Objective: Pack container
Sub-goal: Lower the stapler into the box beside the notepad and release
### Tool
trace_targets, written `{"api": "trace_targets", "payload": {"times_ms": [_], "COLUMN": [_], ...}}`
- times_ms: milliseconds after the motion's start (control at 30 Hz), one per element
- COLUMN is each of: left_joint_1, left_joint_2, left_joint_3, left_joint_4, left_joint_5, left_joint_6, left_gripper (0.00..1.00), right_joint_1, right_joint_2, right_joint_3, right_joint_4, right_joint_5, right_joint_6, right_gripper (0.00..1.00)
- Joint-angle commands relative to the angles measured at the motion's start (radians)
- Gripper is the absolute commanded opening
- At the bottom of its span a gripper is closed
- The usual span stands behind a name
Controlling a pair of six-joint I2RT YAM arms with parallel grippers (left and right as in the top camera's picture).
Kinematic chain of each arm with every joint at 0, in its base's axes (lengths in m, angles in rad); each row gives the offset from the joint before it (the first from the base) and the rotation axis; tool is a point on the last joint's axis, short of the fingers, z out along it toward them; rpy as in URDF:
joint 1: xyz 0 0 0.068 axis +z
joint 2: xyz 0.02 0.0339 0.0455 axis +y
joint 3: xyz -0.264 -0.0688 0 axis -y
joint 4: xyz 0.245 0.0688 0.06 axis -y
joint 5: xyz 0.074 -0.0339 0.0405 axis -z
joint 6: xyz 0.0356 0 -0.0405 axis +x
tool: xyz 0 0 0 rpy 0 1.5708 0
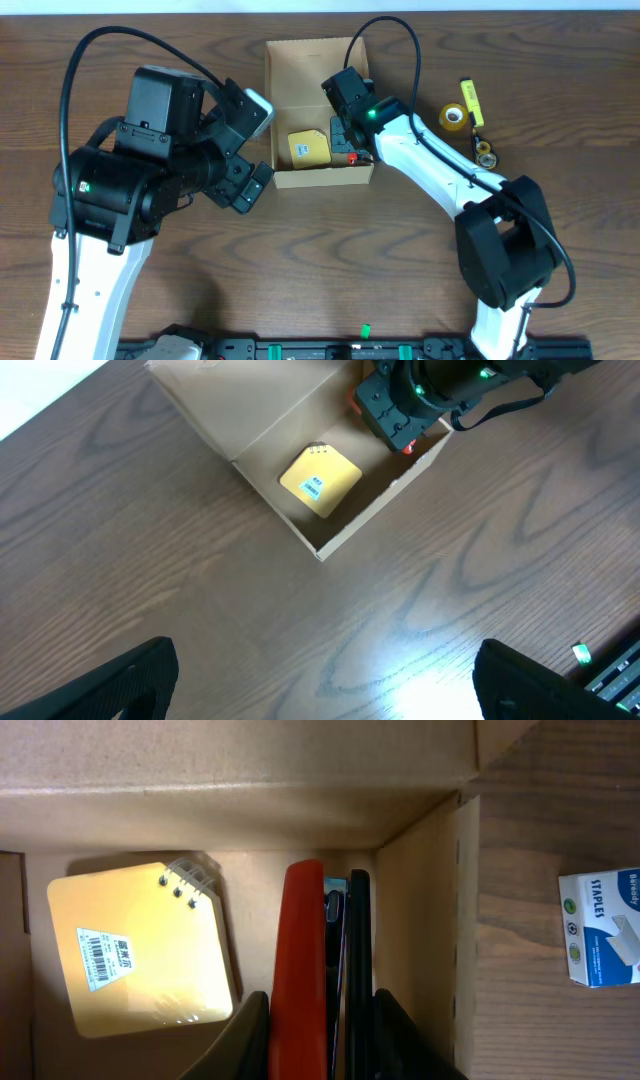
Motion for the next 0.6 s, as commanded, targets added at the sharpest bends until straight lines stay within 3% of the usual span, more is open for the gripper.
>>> {"api": "trace_targets", "payload": {"times_ms": [0, 200, 567], "left_joint_1": [0.001, 0.001, 0.001], "left_joint_2": [0.002, 0.002, 0.002], "left_joint_3": [0.016, 0.016, 0.016], "left_joint_4": [-0.003, -0.003, -0.003], "left_joint_5": [-0.006, -0.006, -0.006], "left_joint_6": [0.006, 0.006, 0.006], "left_gripper": [0.95, 0.95, 0.95], "right_joint_1": [0.016, 0.018, 0.019], "right_joint_2": [-0.003, -0.003, -0.003], "right_joint_3": [0.016, 0.016, 0.016], "right_joint_4": [0.0, 0.0, 0.0], "right_joint_5": [0.033, 0.033, 0.033], "right_joint_6": [0.017, 0.017, 0.016], "right_gripper": [0.22, 0.36, 0.42]}}
